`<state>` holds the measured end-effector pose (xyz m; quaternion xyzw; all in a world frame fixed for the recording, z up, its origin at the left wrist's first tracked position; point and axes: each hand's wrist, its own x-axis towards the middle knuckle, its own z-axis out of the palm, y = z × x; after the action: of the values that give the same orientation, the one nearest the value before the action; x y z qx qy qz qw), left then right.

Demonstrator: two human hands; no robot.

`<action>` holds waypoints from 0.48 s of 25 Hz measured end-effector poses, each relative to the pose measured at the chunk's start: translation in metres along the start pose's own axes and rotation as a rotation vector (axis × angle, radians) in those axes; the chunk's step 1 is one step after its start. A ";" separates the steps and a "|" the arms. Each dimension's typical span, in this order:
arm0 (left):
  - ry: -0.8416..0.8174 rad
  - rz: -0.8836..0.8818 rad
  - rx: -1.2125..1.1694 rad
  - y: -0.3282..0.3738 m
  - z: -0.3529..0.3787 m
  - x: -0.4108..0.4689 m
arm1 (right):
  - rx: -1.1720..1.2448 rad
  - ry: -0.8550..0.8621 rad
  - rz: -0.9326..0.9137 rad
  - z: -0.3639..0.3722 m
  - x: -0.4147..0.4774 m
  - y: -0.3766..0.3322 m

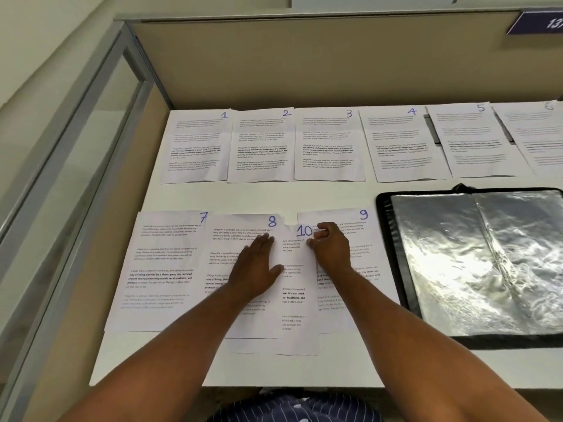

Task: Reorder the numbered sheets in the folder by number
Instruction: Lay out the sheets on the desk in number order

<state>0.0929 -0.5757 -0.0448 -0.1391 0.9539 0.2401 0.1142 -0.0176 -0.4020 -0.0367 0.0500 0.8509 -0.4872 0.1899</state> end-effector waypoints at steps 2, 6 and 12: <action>0.002 -0.009 -0.005 0.000 0.002 -0.001 | 0.011 -0.002 0.019 0.001 0.000 -0.001; 0.012 0.005 -0.028 -0.005 0.004 0.000 | 0.069 0.030 0.035 -0.009 0.004 -0.002; 0.011 0.001 -0.031 -0.008 0.004 -0.004 | 0.069 0.125 0.003 -0.050 0.014 -0.004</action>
<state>0.0998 -0.5792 -0.0504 -0.1418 0.9508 0.2539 0.1069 -0.0456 -0.3632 -0.0160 0.0879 0.8437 -0.5120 0.1354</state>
